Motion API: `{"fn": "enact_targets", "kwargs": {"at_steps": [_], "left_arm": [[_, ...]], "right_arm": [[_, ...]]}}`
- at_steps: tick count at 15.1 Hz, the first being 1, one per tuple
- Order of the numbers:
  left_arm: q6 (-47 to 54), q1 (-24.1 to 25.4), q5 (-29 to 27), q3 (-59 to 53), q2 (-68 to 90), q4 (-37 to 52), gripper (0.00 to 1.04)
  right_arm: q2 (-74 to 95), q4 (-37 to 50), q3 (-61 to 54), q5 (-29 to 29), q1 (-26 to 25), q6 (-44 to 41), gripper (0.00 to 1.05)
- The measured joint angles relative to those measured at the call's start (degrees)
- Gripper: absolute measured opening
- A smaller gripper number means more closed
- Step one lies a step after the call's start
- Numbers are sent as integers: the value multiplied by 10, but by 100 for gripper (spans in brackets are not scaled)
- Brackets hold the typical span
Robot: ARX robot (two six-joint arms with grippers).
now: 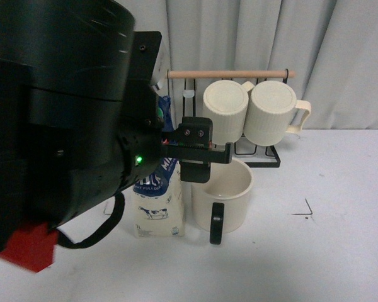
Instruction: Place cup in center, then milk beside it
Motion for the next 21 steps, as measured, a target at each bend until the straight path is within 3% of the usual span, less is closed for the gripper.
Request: {"fn": "enact_targets", "kwargs": {"at_steps": [2, 3, 6, 7, 8, 10, 12, 14, 16, 18, 21], "left_arm": [[41, 29, 54, -67, -87, -2, 97], [58, 49, 73, -91, -121, -12, 100], [96, 152, 192, -200, -280, -81, 98], [104, 164, 212, -216, -324, -82, 98], [106, 155, 199, -217, -323, -30, 96], [100, 143, 74, -269, -294, 136, 80], [93, 175, 20, -325, -326, 189, 62], [89, 193, 29, -340, -351, 238, 46], [89, 214, 59, -381, -401, 177, 20], [89, 230, 72, -385, -456, 147, 2], [87, 253, 94, -402, -546, 70, 2]], "right_arm": [[0, 0, 0, 0, 0, 0, 98], [0, 0, 0, 0, 0, 0, 98], [0, 0, 0, 0, 0, 0, 98], [0, 0, 0, 0, 0, 0, 98], [0, 0, 0, 0, 0, 0, 98], [0, 0, 0, 0, 0, 0, 98], [0, 0, 0, 2, 0, 0, 98], [0, 0, 0, 0, 0, 0, 98], [0, 0, 0, 0, 0, 0, 98], [0, 0, 0, 0, 0, 0, 98], [0, 0, 0, 0, 0, 0, 98]]}}
